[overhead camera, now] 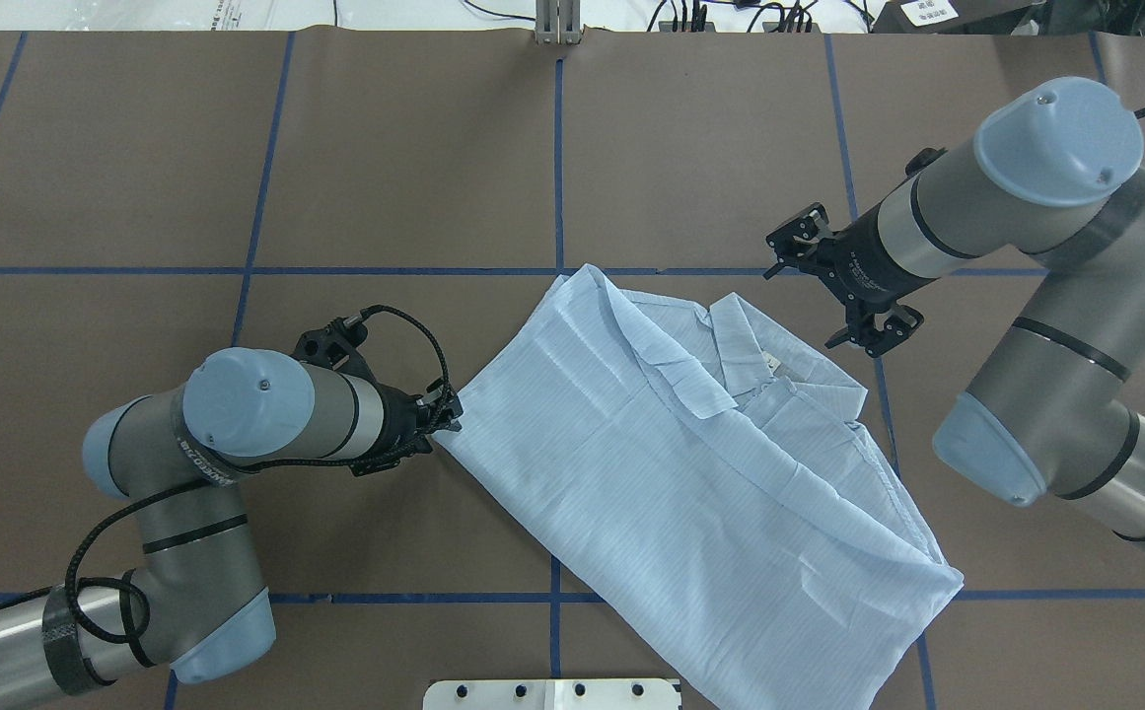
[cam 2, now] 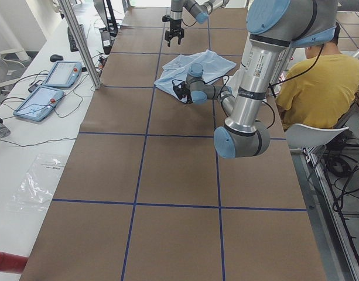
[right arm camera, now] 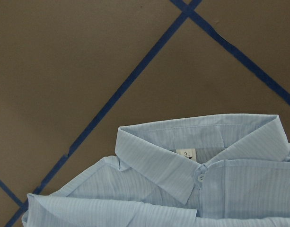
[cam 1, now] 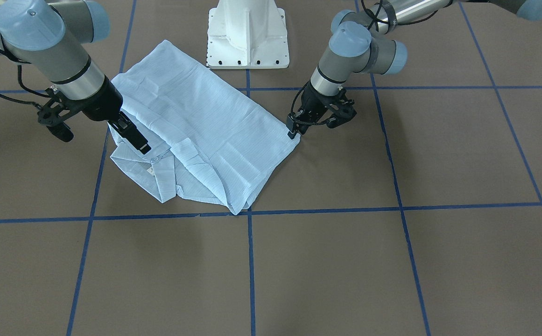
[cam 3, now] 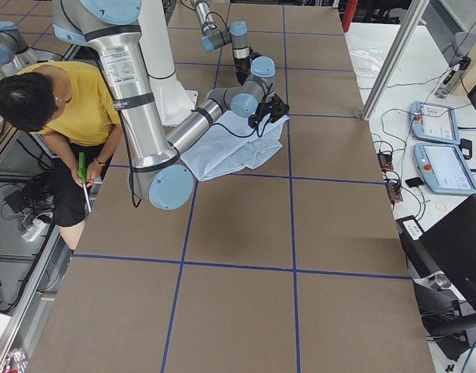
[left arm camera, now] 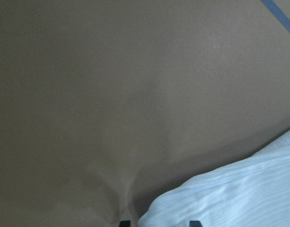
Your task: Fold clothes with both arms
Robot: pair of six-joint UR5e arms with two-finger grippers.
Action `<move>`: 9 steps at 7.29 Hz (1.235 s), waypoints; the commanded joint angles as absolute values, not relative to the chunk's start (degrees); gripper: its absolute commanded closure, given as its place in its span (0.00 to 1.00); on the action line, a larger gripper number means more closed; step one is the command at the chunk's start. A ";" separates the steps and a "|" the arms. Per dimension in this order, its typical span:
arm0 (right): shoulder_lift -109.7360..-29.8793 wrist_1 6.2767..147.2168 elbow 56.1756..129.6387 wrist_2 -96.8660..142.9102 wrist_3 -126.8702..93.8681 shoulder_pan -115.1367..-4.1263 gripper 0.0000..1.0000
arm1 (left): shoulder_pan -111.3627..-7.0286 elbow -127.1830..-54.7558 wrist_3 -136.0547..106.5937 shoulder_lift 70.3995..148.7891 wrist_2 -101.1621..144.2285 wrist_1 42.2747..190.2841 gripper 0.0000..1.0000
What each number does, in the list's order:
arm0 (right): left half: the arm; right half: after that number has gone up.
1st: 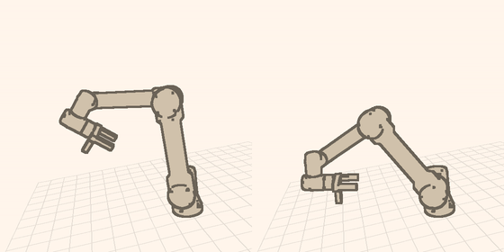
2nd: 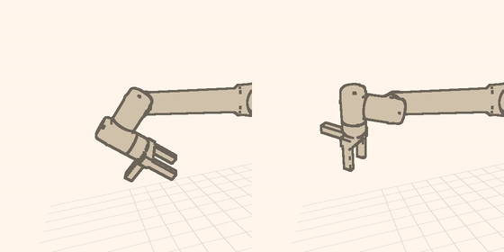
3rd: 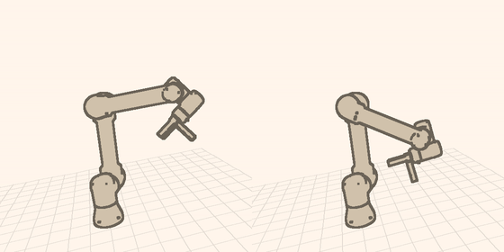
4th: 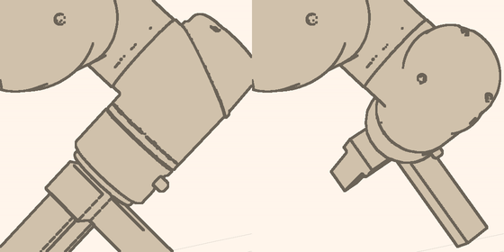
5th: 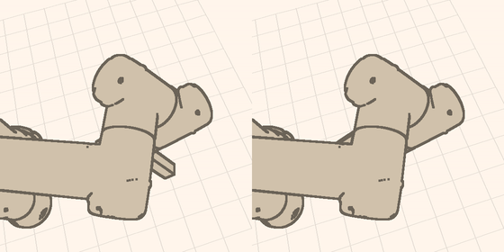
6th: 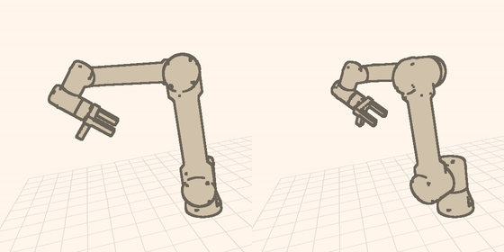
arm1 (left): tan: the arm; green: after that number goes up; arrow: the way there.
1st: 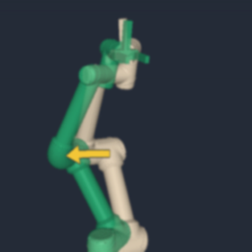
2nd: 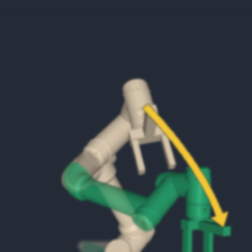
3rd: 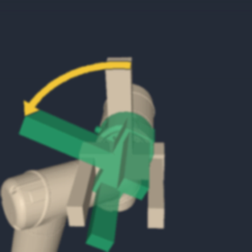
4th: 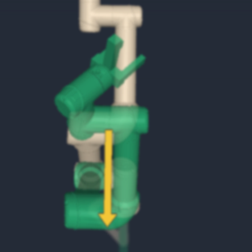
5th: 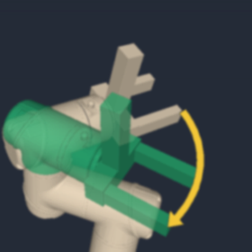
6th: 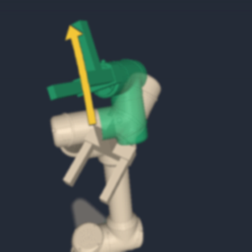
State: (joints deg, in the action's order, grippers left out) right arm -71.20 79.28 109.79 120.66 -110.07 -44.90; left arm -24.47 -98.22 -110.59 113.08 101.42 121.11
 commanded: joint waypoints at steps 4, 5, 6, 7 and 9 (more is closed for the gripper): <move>-70.58 79.28 108.99 118.84 -110.21 -43.86 0.00 | -26.79 -97.30 -109.08 113.29 100.99 121.20 1.00; -70.32 79.28 108.72 118.57 -110.21 -43.77 0.00 | -29.94 -96.51 -103.76 113.55 101.07 121.20 1.00; -70.23 79.19 108.63 118.48 -110.13 -43.42 0.00 | -34.76 -94.07 -99.36 114.86 101.25 121.90 1.00; -70.14 79.19 108.72 117.61 -110.30 -42.72 0.00 | -39.33 -88.04 -96.62 119.66 101.25 121.99 1.00; -69.44 79.19 109.24 116.29 -110.48 -42.19 0.00 | -45.07 -71.71 -93.96 128.38 101.34 130.80 1.00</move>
State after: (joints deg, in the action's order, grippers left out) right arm -69.75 79.19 108.84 117.11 -110.33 -42.45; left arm -41.63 -81.00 -95.77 123.72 101.30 125.19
